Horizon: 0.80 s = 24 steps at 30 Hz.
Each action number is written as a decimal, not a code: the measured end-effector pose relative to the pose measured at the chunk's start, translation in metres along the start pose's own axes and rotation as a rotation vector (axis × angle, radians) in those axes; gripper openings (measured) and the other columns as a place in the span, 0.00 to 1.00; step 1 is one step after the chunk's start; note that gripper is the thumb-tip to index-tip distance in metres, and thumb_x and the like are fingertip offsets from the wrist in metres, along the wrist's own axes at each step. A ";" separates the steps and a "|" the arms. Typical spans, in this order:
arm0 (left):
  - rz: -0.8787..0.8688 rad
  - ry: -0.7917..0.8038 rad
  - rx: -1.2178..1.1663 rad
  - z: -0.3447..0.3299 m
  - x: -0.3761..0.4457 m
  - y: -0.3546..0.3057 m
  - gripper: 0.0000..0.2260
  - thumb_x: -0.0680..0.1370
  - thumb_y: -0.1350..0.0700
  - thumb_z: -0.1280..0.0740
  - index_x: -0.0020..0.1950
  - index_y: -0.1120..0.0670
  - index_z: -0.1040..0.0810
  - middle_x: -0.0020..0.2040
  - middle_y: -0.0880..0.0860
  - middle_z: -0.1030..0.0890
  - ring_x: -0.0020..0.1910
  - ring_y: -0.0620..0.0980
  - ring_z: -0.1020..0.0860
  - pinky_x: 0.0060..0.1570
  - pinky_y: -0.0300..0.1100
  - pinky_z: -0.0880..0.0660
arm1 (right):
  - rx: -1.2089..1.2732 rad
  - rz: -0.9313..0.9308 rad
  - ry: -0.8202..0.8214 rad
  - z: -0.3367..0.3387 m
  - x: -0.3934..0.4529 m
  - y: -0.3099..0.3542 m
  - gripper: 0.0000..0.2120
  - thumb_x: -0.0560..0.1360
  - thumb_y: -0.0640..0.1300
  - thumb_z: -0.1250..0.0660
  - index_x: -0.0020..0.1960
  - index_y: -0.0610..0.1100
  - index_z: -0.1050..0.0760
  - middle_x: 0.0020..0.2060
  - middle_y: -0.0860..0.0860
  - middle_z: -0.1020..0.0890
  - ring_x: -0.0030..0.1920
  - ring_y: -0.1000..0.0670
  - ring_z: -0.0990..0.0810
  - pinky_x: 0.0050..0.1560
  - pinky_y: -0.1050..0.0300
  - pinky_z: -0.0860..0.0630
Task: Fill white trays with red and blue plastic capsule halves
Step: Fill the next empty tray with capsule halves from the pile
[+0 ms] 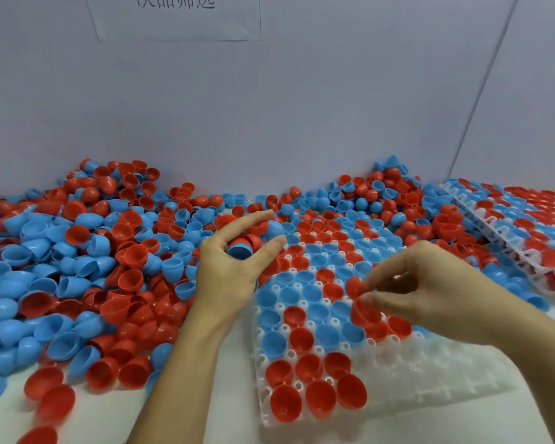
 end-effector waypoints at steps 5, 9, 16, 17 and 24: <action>0.008 -0.026 -0.038 0.001 -0.001 -0.002 0.15 0.67 0.46 0.23 0.53 0.37 0.16 0.53 0.35 0.16 0.55 0.34 0.20 0.49 0.28 0.23 | -0.184 -0.055 0.163 -0.015 -0.030 -0.004 0.08 0.72 0.54 0.26 0.35 0.63 0.20 0.36 0.67 0.18 0.38 0.58 0.20 0.38 0.61 0.23; 0.036 -0.033 -0.057 0.001 0.000 0.000 0.14 0.67 0.47 0.23 0.52 0.36 0.15 0.54 0.35 0.17 0.55 0.33 0.20 0.48 0.27 0.23 | -0.330 -0.085 0.223 -0.038 -0.031 -0.004 0.05 0.72 0.58 0.26 0.47 0.62 0.18 0.38 0.74 0.25 0.37 0.66 0.24 0.32 0.65 0.27; 0.049 -0.027 -0.099 0.000 0.000 0.002 0.12 0.71 0.52 0.23 0.51 0.38 0.15 0.51 0.34 0.17 0.51 0.33 0.19 0.43 0.28 0.22 | -0.426 -0.124 0.274 -0.047 -0.030 -0.004 0.10 0.73 0.55 0.27 0.55 0.58 0.18 0.40 0.60 0.18 0.39 0.59 0.19 0.39 0.62 0.19; 0.061 -0.028 -0.102 0.000 0.000 0.002 0.12 0.69 0.50 0.23 0.50 0.37 0.15 0.52 0.35 0.17 0.52 0.34 0.18 0.43 0.30 0.21 | -0.423 -0.130 0.277 -0.046 -0.030 -0.004 0.11 0.74 0.55 0.27 0.56 0.58 0.18 0.41 0.59 0.18 0.40 0.58 0.18 0.40 0.62 0.19; 0.151 -0.042 -0.193 -0.001 -0.001 0.007 0.13 0.68 0.47 0.24 0.53 0.40 0.14 0.53 0.41 0.15 0.49 0.43 0.15 0.44 0.39 0.18 | -0.323 -0.169 0.299 -0.031 -0.022 -0.005 0.08 0.76 0.51 0.28 0.55 0.58 0.17 0.40 0.64 0.18 0.42 0.65 0.20 0.37 0.68 0.23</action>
Point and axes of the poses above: each hand's wrist, its own x-axis towards the middle knuckle, its own z-axis out of the back of the hand, y = z × x, the point moved 6 cm from there along x, towards the middle knuckle
